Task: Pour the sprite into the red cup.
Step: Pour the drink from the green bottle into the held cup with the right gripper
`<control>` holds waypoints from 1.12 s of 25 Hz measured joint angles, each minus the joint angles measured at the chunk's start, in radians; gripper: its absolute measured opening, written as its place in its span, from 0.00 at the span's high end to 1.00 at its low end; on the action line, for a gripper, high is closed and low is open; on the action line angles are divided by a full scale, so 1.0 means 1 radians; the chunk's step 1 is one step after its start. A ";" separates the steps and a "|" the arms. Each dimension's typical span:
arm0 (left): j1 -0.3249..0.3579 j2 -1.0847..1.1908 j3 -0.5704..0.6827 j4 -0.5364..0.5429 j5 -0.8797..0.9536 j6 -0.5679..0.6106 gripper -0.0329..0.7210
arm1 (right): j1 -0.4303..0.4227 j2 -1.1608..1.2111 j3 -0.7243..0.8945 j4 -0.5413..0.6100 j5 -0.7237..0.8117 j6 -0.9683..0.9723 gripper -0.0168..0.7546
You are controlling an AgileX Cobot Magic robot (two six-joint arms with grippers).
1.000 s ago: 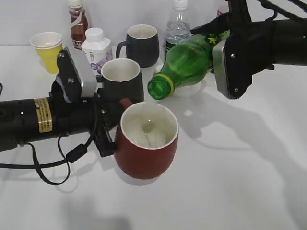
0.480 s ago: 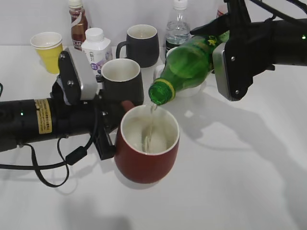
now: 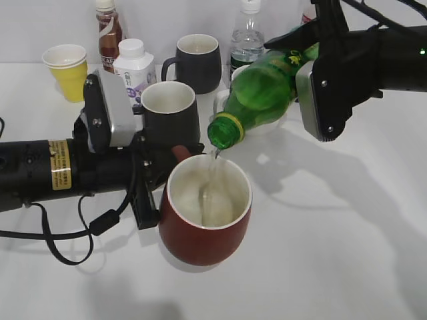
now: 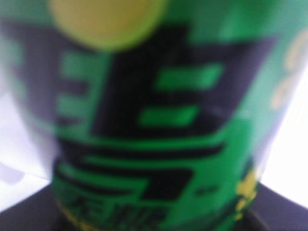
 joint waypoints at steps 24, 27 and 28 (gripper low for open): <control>0.000 0.000 0.000 0.047 0.003 0.000 0.87 | 0.000 0.000 0.000 0.000 0.022 -0.052 0.47; 0.000 0.000 0.000 0.048 0.003 0.000 0.87 | 0.000 0.000 0.000 0.000 0.022 -0.052 0.48; 0.000 0.000 0.000 0.048 0.003 0.000 0.87 | 0.000 0.000 0.000 0.000 0.022 -0.053 0.48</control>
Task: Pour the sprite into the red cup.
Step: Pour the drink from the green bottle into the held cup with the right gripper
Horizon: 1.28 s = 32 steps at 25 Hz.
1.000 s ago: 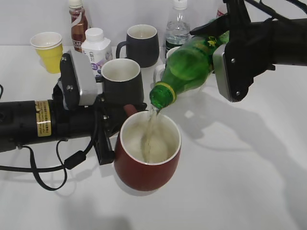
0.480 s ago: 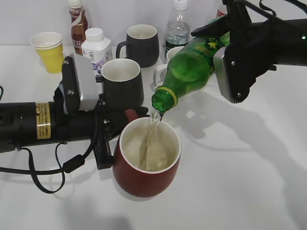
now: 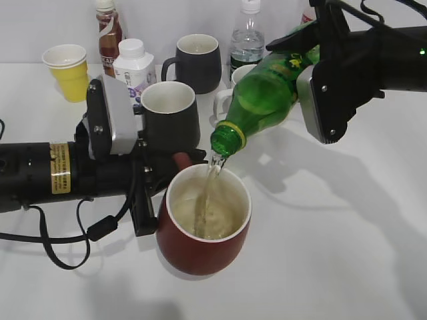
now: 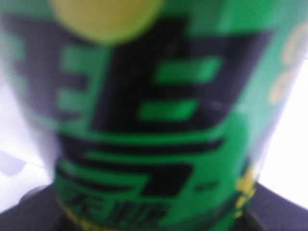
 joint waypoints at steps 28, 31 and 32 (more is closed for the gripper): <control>0.000 0.000 0.000 0.005 0.004 0.001 0.87 | 0.000 0.000 -0.002 0.000 0.000 -0.022 0.48; 0.000 0.000 0.000 0.005 0.004 0.001 0.87 | 0.000 0.000 -0.002 0.001 0.000 -0.022 0.48; 0.000 0.000 0.000 0.004 0.004 0.001 0.87 | 0.000 0.000 -0.002 0.001 0.000 -0.022 0.48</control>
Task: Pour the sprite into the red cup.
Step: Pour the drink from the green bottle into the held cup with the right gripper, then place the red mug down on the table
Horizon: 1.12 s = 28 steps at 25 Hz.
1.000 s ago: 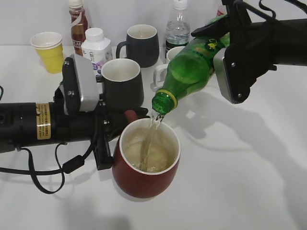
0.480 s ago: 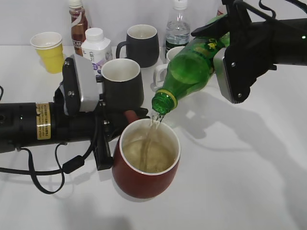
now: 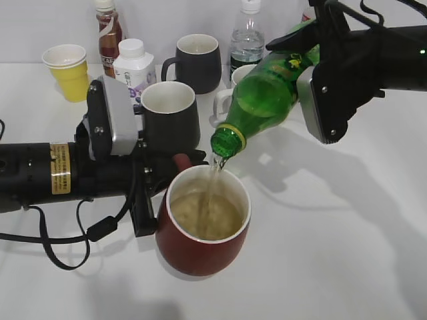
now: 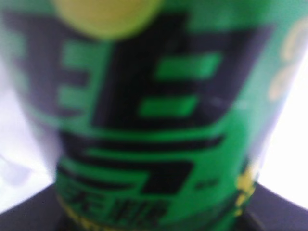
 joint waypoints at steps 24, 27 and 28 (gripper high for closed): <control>0.000 -0.075 0.002 -0.341 -0.029 0.006 0.87 | 0.000 0.000 0.000 0.109 -0.083 0.730 0.49; 0.000 -0.126 0.002 -0.440 0.012 0.006 0.87 | 0.000 0.000 0.000 0.206 -0.180 0.835 0.49; 0.003 -0.144 0.003 -0.471 0.036 0.006 0.87 | 0.000 0.000 0.000 0.252 -0.197 0.856 0.49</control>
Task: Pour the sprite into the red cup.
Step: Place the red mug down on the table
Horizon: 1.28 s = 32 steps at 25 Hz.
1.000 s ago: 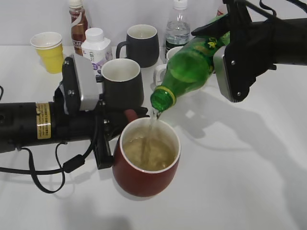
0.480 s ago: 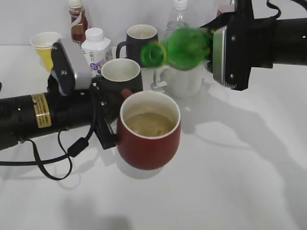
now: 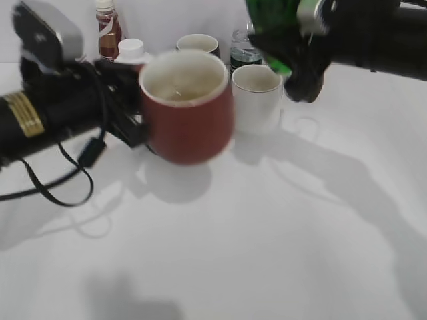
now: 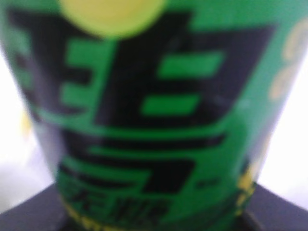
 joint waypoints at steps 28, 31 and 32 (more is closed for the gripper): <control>0.453 -0.035 0.004 -0.175 0.273 0.012 0.87 | 0.000 0.063 0.149 0.971 0.116 -0.111 0.49; 0.453 0.051 0.004 -0.175 0.202 0.020 0.87 | 0.000 0.064 0.159 1.034 0.116 -0.187 0.49; 0.453 0.082 0.004 -0.176 0.177 0.022 0.87 | 0.000 0.065 0.159 1.047 0.114 -0.200 0.49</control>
